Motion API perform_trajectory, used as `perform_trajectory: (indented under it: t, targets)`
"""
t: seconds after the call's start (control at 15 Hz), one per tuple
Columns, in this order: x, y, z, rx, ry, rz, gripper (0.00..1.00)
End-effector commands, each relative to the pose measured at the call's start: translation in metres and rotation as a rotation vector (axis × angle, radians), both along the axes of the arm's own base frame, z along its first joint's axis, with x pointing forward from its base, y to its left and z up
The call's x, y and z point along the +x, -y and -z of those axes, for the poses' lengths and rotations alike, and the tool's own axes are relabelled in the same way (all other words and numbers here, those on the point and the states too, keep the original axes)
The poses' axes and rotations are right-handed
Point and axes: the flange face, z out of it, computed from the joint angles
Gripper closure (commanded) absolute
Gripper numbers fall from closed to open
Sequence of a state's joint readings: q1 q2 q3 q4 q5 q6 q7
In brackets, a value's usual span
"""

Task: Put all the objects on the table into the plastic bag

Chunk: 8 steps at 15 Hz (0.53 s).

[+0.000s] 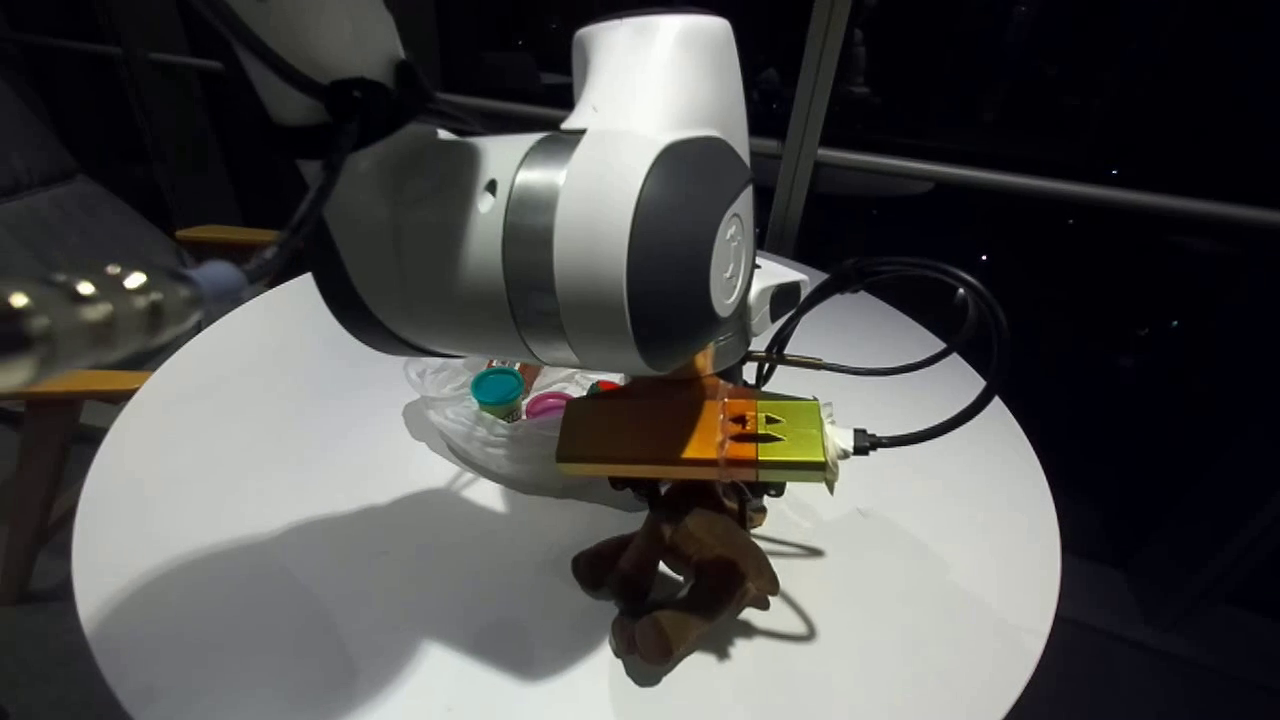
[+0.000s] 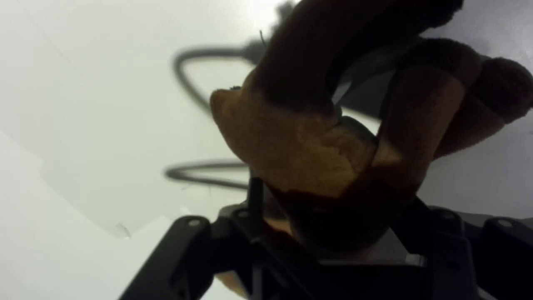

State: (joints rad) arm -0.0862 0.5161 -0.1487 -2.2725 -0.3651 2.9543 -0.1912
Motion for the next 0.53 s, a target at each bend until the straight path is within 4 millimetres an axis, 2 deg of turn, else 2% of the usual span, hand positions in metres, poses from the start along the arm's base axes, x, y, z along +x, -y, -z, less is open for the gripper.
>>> perform_trajectory:
  t: [0.0, 0.2, 0.4, 0.47]
  targets:
    - [-0.004, 0.009, -0.015, -0.005, -0.002, 0.035, 0.62]
    - [-0.01, 0.018, -0.033, -0.027, 0.006, 0.109, 0.84]
    - [-0.011, 0.027, -0.074, -0.059, 0.087, 0.236, 0.89]
    - [-0.011, 0.027, -0.089, -0.07, 0.118, 0.273, 0.86]
